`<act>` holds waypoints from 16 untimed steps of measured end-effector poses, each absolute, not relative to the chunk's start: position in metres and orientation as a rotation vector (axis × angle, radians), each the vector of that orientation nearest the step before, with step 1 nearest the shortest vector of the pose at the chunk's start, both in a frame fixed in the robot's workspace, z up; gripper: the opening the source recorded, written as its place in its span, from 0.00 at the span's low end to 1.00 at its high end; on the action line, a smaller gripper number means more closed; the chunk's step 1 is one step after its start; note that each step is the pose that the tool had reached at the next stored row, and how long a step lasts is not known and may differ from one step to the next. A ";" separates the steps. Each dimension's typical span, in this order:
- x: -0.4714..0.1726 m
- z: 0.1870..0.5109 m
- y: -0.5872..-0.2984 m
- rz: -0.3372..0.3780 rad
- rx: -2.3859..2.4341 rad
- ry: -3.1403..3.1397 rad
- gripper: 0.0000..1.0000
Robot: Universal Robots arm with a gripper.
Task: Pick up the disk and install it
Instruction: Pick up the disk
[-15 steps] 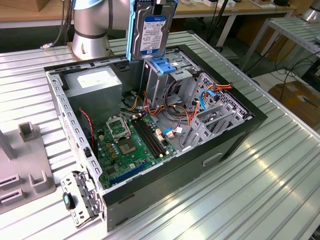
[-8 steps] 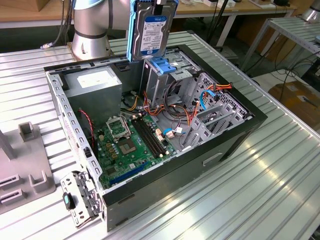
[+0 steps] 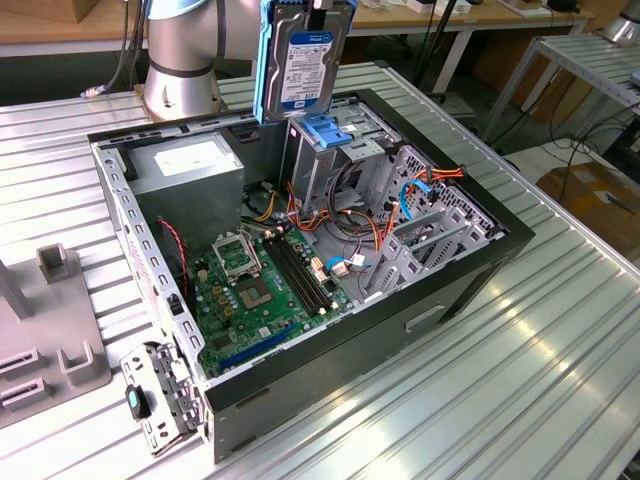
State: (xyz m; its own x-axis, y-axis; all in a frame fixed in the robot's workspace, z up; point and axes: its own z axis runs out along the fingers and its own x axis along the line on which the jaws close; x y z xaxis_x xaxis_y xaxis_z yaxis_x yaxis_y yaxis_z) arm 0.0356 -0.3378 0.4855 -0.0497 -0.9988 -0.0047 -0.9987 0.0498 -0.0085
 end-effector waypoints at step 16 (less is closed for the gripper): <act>0.081 0.485 -0.338 -0.004 -2.159 2.269 0.35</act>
